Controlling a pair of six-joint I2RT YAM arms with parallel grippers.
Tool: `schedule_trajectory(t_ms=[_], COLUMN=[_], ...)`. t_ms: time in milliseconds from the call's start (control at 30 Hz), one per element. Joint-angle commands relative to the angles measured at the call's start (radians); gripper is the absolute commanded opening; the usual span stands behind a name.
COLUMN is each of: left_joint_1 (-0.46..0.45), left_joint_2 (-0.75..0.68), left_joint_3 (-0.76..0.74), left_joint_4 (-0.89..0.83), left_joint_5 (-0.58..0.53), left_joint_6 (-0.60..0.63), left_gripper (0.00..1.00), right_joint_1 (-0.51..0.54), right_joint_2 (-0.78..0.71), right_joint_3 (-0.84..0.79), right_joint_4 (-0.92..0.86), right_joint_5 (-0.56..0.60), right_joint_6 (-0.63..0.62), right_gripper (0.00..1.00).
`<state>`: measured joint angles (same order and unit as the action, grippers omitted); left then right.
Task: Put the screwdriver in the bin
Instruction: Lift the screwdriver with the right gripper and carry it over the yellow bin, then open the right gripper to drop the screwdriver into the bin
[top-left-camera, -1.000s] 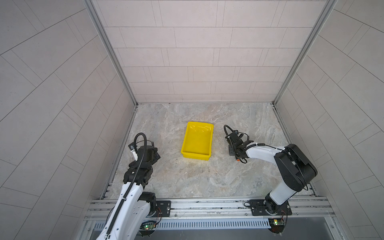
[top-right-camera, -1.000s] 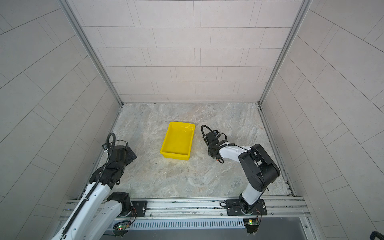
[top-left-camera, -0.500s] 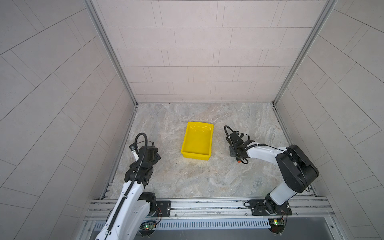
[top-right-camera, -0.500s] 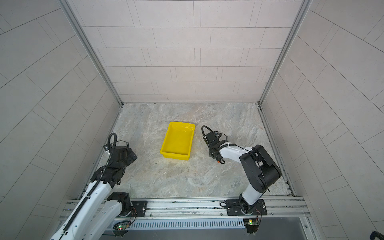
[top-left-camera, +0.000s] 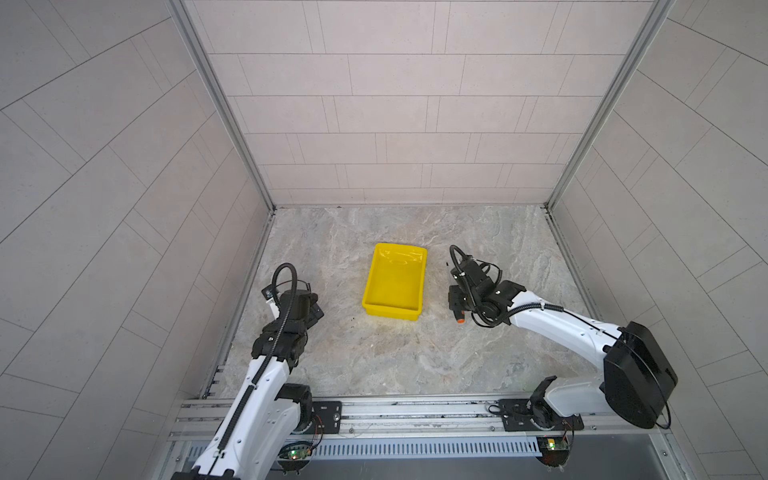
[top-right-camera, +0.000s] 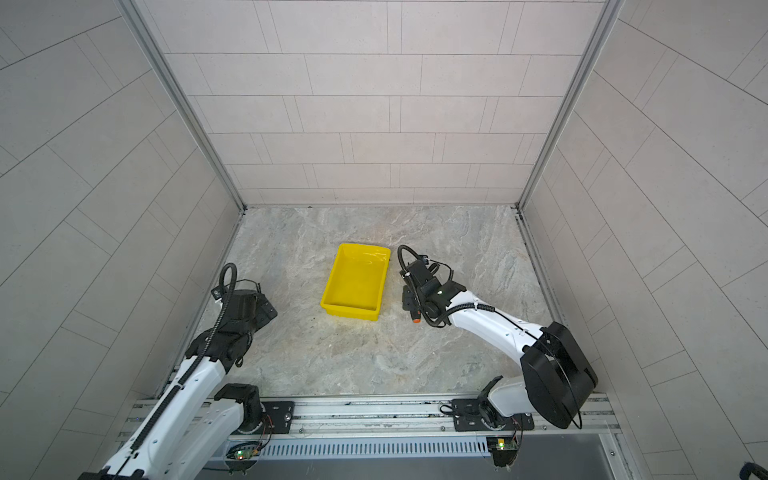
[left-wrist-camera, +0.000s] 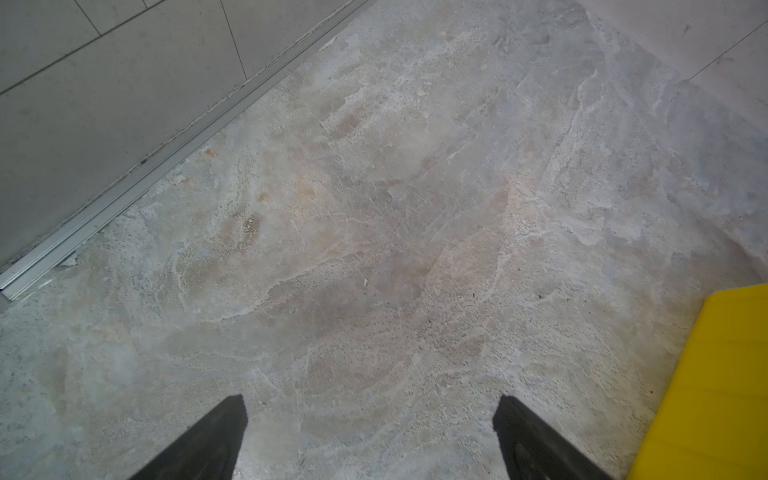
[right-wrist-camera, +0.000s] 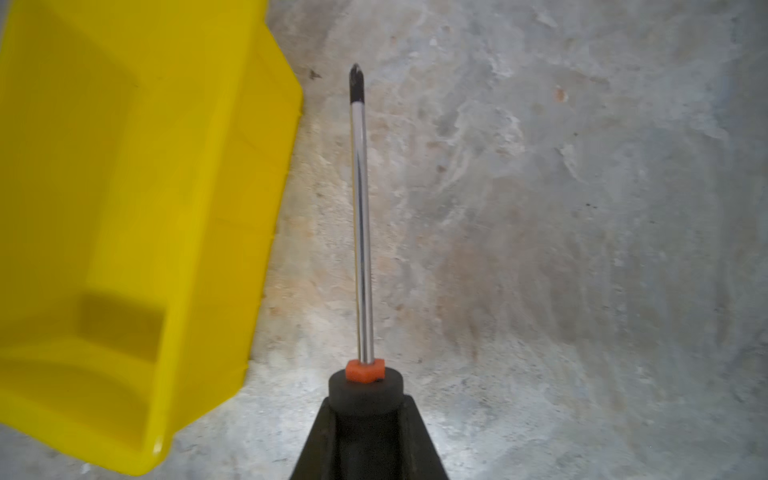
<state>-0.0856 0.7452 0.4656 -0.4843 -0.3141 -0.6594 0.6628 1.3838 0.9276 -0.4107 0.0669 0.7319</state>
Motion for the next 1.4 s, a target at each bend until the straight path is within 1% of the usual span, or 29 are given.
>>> schedule_trajectory(t_ms=[0,67,167,233,300,400,500,633,733,800,867,933,1100,1167,1367], left_joint_1=[0.004,0.003,0.003,0.004,0.004,0.004,0.003,0.004,0.003,0.004,0.004,0.004,0.004,0.004,0.004], left_joint_2=[-0.002,0.006,0.021,0.025,0.068,0.095,0.113,0.111,0.11,0.108,0.107,0.108,0.115,0.117,0.121], left_joint_3=[-0.005,-0.004,-0.001,0.0,0.007,0.02,0.031,0.03,0.029,0.029,0.027,0.027,0.028,0.03,0.03], left_joint_4=[-0.01,-0.015,-0.011,-0.001,0.0,-0.011,-0.021,-0.015,-0.011,-0.012,-0.007,-0.007,0.001,-0.004,-0.001], left_joint_5=[-0.019,-0.019,-0.017,-0.007,0.007,-0.011,-0.021,-0.029,-0.022,-0.022,-0.021,-0.014,-0.013,-0.016,-0.012], left_joint_6=[-0.01,-0.015,-0.016,-0.016,-0.015,-0.017,-0.019,-0.02,-0.016,-0.016,-0.015,-0.013,-0.009,-0.009,-0.009], left_gripper=[1.0,1.0,1.0,1.0,1.0,1.0,1.0,1.0,1.0,1.0,1.0,1.0,1.0,1.0,1.0], right_joint_1=[0.068,0.116,0.142,0.147,0.146,0.144,0.119,0.058,0.038,0.034,0.032,0.033,0.032,0.029,0.014], right_joint_2=[0.038,0.09,0.2,0.265,0.326,0.397,0.47,0.587,0.64,0.654,0.658,0.654,0.606,0.58,0.461], right_joint_3=[0.083,0.136,0.26,0.315,0.366,0.415,0.467,0.567,0.615,0.635,0.645,0.659,0.659,0.659,0.618], right_joint_4=[0.042,0.067,0.011,0.015,0.023,0.023,0.024,-0.014,-0.043,-0.059,-0.063,-0.079,-0.11,-0.144,-0.178], right_joint_5=[-0.009,0.011,-0.006,-0.036,-0.062,-0.082,-0.105,-0.243,-0.274,-0.276,-0.27,-0.274,-0.266,-0.264,-0.217], right_joint_6=[0.08,0.075,0.096,0.106,0.118,0.102,0.062,0.06,0.048,0.036,0.026,0.019,-0.028,-0.049,-0.102], right_gripper=[0.0,0.0,0.0,0.0,0.0,0.0,0.0,0.01,0.03,0.06,0.13,0.22,0.37,0.39,0.39])
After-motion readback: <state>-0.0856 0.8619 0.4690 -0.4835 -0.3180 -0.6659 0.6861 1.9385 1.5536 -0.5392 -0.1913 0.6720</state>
